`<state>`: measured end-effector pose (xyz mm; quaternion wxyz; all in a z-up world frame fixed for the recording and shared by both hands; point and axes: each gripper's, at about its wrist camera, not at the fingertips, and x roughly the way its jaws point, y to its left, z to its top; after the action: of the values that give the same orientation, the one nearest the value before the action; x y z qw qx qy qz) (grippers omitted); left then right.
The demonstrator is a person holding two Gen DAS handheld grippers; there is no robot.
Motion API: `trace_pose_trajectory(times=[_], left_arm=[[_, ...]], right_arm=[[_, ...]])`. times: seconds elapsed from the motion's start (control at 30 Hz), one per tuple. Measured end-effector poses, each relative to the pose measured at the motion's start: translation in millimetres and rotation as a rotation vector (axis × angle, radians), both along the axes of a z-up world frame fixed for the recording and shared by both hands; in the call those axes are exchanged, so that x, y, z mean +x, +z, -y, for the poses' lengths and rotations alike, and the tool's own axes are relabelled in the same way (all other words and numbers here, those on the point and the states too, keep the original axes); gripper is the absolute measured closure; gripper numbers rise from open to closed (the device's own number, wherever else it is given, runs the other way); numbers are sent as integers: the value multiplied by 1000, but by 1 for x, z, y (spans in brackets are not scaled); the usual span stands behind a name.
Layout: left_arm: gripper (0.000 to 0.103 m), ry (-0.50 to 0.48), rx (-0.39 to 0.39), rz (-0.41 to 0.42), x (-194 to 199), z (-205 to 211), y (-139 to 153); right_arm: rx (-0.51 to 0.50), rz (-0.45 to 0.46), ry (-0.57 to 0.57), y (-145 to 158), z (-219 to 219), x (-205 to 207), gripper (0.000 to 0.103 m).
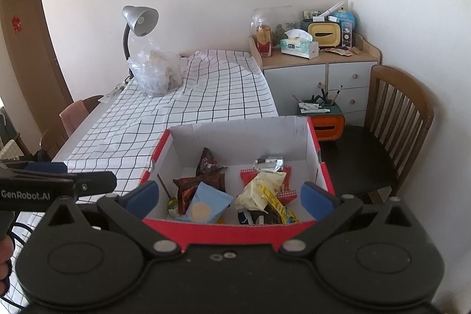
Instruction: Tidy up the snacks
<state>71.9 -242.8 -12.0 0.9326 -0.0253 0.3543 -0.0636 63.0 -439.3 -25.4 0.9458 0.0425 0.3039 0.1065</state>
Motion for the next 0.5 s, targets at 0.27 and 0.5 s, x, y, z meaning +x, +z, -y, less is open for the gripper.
trace_pose_trajectory(times=[0.27,0.5], left_arm=[[4,10,3,-2,0,-1,0],[4,10,1,-4,-1,0,-1]], right_arm=[[-2,-9,-4,-2,1,1,0],[0,-14,-3,-4,1,1,0]])
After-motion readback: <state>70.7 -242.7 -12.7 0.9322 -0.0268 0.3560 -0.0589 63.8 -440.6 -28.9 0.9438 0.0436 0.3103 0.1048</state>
